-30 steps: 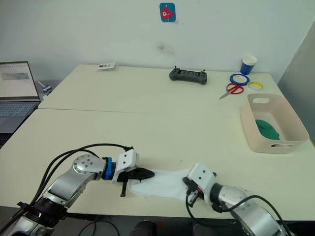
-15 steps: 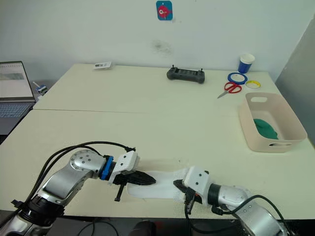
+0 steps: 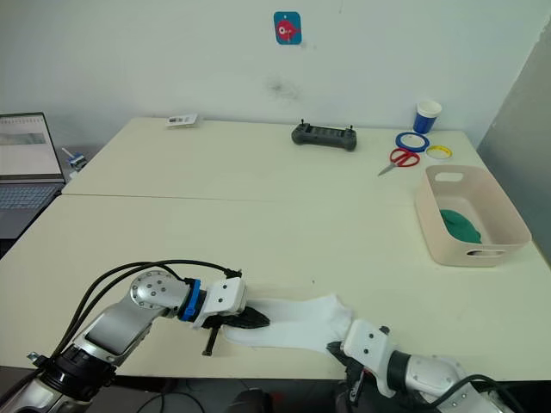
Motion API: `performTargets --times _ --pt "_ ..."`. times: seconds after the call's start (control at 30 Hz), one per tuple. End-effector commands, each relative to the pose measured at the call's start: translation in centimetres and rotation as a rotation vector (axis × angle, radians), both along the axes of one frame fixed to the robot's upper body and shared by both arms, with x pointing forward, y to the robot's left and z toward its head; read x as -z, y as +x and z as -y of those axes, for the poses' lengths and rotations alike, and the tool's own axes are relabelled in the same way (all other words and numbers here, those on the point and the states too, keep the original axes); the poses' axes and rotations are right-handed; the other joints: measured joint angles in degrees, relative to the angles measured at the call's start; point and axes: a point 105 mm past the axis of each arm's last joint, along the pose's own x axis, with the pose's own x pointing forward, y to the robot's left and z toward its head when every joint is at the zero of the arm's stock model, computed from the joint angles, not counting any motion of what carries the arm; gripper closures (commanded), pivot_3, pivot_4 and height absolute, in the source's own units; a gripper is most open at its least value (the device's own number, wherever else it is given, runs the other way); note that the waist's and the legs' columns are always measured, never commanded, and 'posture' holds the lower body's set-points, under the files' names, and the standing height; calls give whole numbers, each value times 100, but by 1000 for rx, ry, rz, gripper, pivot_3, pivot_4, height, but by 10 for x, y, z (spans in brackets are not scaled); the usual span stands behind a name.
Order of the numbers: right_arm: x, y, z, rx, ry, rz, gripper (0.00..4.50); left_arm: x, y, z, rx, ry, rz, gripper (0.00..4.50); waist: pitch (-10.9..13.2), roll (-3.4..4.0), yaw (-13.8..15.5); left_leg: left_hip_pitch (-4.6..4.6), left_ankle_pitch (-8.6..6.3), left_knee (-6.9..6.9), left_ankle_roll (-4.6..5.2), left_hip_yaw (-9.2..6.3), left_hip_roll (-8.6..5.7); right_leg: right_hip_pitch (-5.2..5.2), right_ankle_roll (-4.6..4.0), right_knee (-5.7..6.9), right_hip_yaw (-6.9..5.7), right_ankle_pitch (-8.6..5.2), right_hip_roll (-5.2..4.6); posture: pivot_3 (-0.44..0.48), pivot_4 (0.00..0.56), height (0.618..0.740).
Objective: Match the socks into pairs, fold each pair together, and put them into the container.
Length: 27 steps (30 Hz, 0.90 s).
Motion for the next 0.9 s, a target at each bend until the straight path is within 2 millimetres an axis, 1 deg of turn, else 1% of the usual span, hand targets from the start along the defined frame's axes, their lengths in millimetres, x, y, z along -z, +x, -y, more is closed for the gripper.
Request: performTargets --times 0.03,0.1,0.23,0.33,0.43,0.57,0.6,0.67,0.7,0.77,0.8,0.9 --pt "-36 12 -9 38 110 115 4452 -9 4 3 -15 -34 12 4500 6 3 1 -5 0 0 0 1 0 -4 1 1 0 0 4 0 150 740" --pt "-37 21 -12 61 111 139 4452 -9 5 4 -18 -33 13 4500 8 1 6 -12 0 0 0 0 -5 -7 4 2 0 3 6 0 150 740" --pt "-19 38 -18 83 14 157 4452 -3 0 7 -8 -20 6 4500 10 1 18 -42 0 0 0 -2 -9 -27 13 -1 -5 7 7 0 150 740" --pt "-6 41 -19 108 -29 140 4452 0 -5 7 -12 -19 -7 4500 12 4 23 -50 0 -3 1 -6 -9 -31 28 -2 -9 11 7 0 150 740" --pt "4 37 -7 141 -77 115 4452 9 -7 1 -31 2 -22 4500 11 5 27 -50 -1 -4 2 -11 -10 -28 35 -2 -12 5 7 0 150 740" --pt "11 35 18 221 -128 98 4452 14 -8 -3 -62 2 -49 4500 8 4 26 -43 -1 -3 3 -11 -12 -22 34 -2 -12 3 4 0 150 740" --pt "10 35 22 245 -126 101 4452 13 -7 -4 -70 -5 -39 4500 7 4 26 -42 -1 -2 3 -12 -11 -21 18 -2 -12 -5 4 0 150 740" --pt "1 33 24 248 -94 146 4452 6 -1 -1 -90 -52 -10 4500 6 5 25 -37 -1 -2 2 -12 -12 -17 9 -1 -10 -10 4 0 150 740" --pt "-8 32 20 249 -40 174 4452 -1 2 1 -94 -85 -3 4500 7 4 26 -36 -1 -2 2 -12 -14 -16 9 -1 -7 -10 4 0 150 740" --pt "-22 27 16 263 51 205 4452 -16 0 4 -68 -129 -7 4500 10 2 26 -39 -1 0 2 -14 -13 -17 9 1 -8 -9 4 0 150 740" --pt "-26 26 15 267 72 214 4452 -21 -1 5 -57 -138 -12 4500 12 4 23 -41 -1 0 2 -16 -13 -19 9 2 -8 -9 5 0 150 740" --pt "-32 24 15 314 131 212 4452 -24 -6 9 -27 -141 -23 4500 14 6 18 -48 -1 0 2 -14 -13 -24 9 3 -6 -9 6 0 150 740"
